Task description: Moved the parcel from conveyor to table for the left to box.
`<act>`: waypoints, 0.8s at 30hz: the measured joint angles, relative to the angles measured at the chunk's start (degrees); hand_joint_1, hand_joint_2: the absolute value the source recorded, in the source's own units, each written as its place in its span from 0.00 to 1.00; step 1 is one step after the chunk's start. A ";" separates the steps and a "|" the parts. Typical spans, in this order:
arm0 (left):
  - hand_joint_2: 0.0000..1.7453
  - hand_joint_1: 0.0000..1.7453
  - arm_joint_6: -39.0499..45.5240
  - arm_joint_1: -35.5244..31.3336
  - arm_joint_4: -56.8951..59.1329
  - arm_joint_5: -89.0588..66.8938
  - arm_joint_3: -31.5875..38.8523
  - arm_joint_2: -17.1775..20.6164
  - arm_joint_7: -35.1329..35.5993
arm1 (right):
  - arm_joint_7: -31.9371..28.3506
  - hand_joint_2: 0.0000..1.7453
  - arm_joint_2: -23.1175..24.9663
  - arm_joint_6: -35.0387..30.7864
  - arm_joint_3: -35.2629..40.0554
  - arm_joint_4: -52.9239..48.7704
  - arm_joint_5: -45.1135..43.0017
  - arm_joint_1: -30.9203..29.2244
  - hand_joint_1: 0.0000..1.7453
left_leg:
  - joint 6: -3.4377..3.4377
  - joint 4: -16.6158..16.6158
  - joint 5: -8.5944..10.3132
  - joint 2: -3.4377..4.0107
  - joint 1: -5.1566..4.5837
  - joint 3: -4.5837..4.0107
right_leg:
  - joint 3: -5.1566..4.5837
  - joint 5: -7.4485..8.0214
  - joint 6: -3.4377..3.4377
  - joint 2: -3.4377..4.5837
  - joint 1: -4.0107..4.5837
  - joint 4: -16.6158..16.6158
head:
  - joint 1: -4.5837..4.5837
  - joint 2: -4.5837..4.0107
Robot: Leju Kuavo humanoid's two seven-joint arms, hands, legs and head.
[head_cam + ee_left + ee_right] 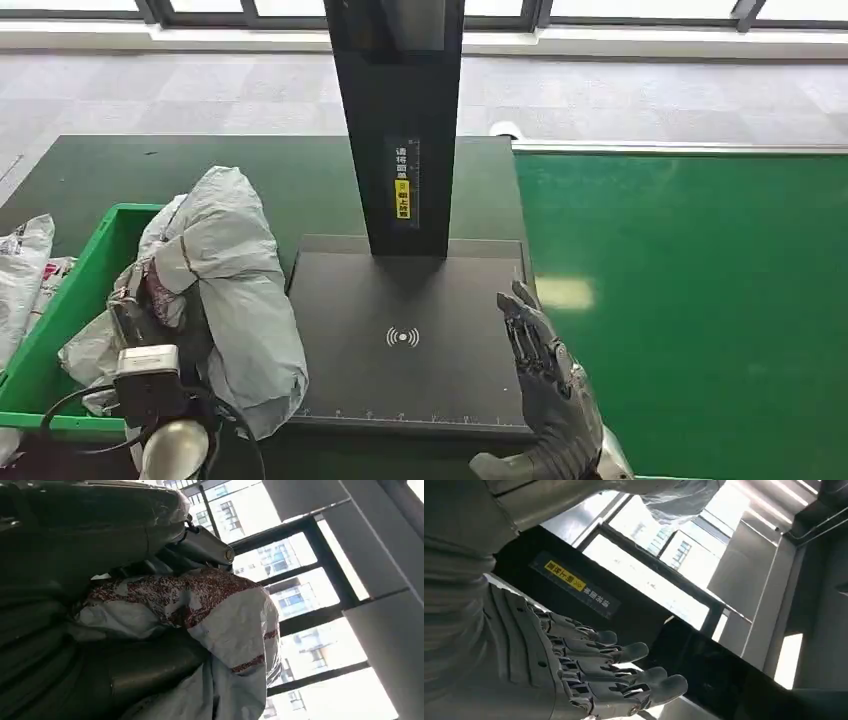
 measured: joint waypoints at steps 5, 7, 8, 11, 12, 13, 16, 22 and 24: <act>1.00 1.00 -0.52 0.65 -4.33 9.89 4.72 0.00 -3.61 | 0.00 1.00 0.55 0.28 -0.02 -0.96 0.70 0.89 0.00 | 0.00 0.00 0.00 0.02 0.00 0.05 | -0.03 0.00 0.00 0.01 0.00 0.00 | 0.00 0.00; 1.00 1.00 -0.68 0.83 -5.40 10.87 6.40 0.02 -4.18 | 0.00 1.00 0.68 0.33 -0.09 -1.20 0.85 1.12 0.00 | 0.00 0.00 0.01 -0.01 0.01 0.30 | -0.04 0.00 0.00 -0.01 0.02 0.00 | 0.00 0.00; 1.00 1.00 -0.70 0.94 -5.75 11.27 6.94 0.02 -4.49 | 0.00 1.00 0.77 0.39 -0.09 -1.27 0.90 1.17 0.00 | -0.01 0.00 0.02 -0.01 0.02 0.30 | -0.04 0.00 0.00 -0.01 0.02 0.01 | 0.00 0.00; 1.00 1.00 0.11 1.02 -6.52 11.36 9.10 0.00 -5.14 | 0.00 1.00 1.01 0.48 -0.28 -1.68 1.03 1.31 0.00 | -0.01 0.00 0.02 -0.01 0.01 0.32 | -0.03 0.00 0.00 0.00 0.02 0.02 | 0.00 0.00; 1.00 1.00 0.17 0.94 -6.54 11.45 9.47 0.00 -5.14 | 0.00 1.00 1.05 0.55 -0.31 -1.75 1.05 1.34 0.00 | -0.01 0.00 0.02 -0.01 0.01 0.32 | -0.03 0.00 0.00 0.00 0.01 0.01 | 0.00 0.00; 1.00 1.00 0.33 0.81 -6.47 11.93 10.56 0.04 -5.06 | 0.02 1.00 1.12 0.68 -0.35 -1.95 1.20 1.37 0.00 | -0.01 0.00 0.01 0.00 0.01 0.32 | -0.03 0.00 0.00 0.00 0.01 0.01 | 0.00 0.00; 1.00 1.00 0.72 0.34 -5.99 12.17 12.11 0.15 -4.64 | 0.02 1.00 1.36 1.05 -0.50 -2.19 1.27 1.42 0.00 | -0.01 0.01 0.01 0.00 0.01 0.33 | -0.02 0.00 0.00 0.01 0.01 0.00 | 0.00 0.00; 1.00 1.00 1.42 -2.05 -2.67 11.14 15.79 0.72 -2.43 | 0.04 1.00 1.47 1.42 -0.94 -2.34 1.75 1.43 0.00 | -0.01 0.01 0.02 0.00 0.01 0.36 | -0.01 0.01 0.00 0.01 0.02 0.01 | 0.00 0.00; 1.00 1.00 1.31 -4.17 0.66 8.58 17.08 1.66 0.33 | 0.15 1.00 1.47 1.51 -1.03 -2.49 2.10 1.28 0.00 | -0.02 0.01 0.04 -0.04 0.01 0.36 | 0.00 0.01 0.00 -0.02 0.02 0.01 | 0.00 0.00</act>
